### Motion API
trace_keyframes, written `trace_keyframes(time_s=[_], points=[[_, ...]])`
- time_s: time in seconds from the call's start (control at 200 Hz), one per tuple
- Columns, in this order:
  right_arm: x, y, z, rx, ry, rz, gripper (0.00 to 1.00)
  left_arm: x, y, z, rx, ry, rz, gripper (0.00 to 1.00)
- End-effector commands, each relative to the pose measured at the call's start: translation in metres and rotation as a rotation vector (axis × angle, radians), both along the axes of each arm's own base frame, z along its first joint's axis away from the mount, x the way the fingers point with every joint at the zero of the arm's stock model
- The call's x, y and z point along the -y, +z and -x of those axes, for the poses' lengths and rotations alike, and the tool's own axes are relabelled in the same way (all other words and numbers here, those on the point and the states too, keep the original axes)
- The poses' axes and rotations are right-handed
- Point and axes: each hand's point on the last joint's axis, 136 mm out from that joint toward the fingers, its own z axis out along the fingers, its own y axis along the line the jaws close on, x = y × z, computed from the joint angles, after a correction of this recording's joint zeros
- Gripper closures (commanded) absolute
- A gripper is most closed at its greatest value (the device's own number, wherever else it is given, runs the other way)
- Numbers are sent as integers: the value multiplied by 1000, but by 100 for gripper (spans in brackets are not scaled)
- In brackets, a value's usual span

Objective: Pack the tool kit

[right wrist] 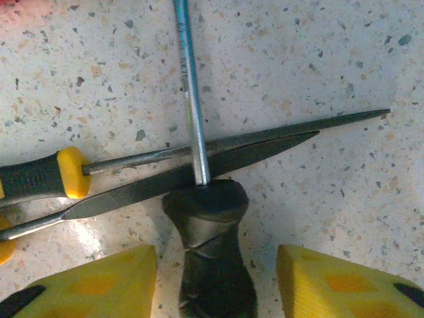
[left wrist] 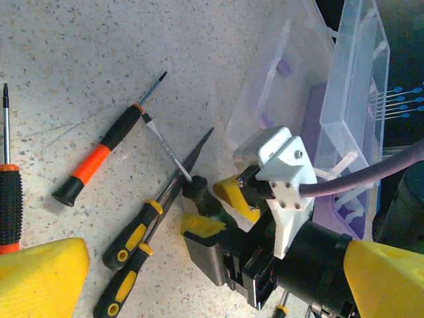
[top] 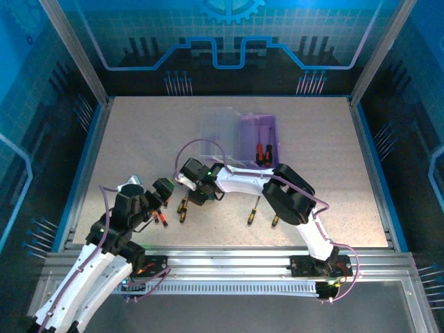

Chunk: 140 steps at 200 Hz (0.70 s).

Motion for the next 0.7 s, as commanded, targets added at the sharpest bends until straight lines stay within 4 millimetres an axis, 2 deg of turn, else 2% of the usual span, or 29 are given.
trace_keyframes(time_s=[0.0,0.24,0.4,0.695], points=[[19,-20,2,-30,-31,57,54,-5,2,1,10,6,-28,1],[34,-19,5,-34,-48,73,71,-5,4,1,14,1,-28,1],[38,-15,9,-36,-53,60,76,-3,8,0,28,-2,-21,1],[30,29,14,13,-47,-44,79,-4,16,-2,50,-4,-33,1]])
